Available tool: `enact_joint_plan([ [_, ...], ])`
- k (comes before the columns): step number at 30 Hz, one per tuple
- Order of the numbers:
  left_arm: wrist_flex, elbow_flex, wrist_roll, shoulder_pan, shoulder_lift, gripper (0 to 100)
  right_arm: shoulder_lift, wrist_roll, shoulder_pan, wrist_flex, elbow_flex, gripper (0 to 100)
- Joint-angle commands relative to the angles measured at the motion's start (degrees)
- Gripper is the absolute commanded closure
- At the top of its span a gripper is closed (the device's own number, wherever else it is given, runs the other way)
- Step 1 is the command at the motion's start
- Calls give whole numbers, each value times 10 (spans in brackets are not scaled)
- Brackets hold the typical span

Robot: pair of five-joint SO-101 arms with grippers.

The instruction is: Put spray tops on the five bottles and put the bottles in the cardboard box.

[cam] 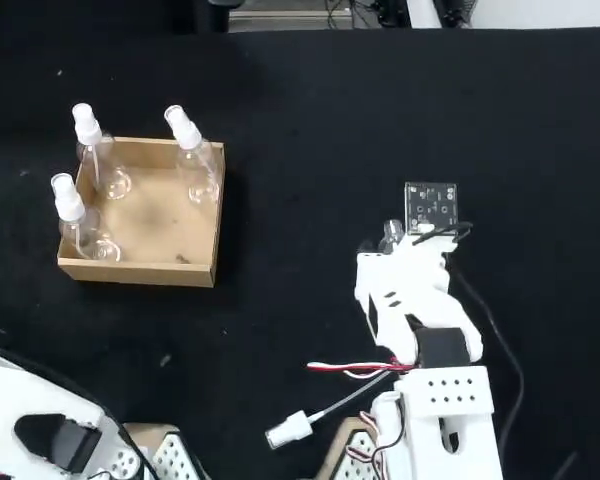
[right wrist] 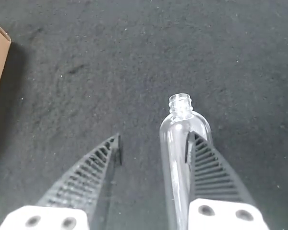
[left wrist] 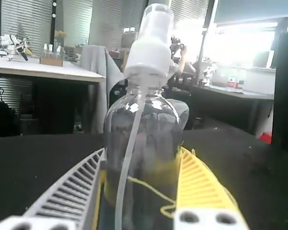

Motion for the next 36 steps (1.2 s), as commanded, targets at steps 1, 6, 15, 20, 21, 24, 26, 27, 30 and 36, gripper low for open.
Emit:
enact_joint_plan([
  [1, -22, -57, -40, -6, 35, 970, -8, 2, -4, -14, -4, 805],
  [6, -25, -121, -66, -10, 109, 970, -8, 2, -4, -14, -4, 805],
  [15, -25, -132, -69, -17, 125, 970, -8, 2, -5, -14, -6, 805],
  [20, -25, -132, -71, -18, 125, 929, -8, 2, -4, -14, -6, 805],
  [21, -25, -132, -79, -18, 125, 888, -8, 2, -4, -14, -6, 805],
  [24, -25, -132, -84, -17, 125, 733, -8, 2, -4, -14, -5, 805],
  [26, -25, -135, -88, -17, 125, 641, -8, 2, -4, -14, -5, 805],
  [27, -25, -136, -88, -17, 125, 605, -8, 2, -4, -14, -5, 805],
  [30, -25, -136, -89, -17, 124, 565, -8, 2, -4, -14, -5, 805],
  [36, -25, -124, -85, -20, 94, 575, -8, 2, -4, -14, -6, 805],
])
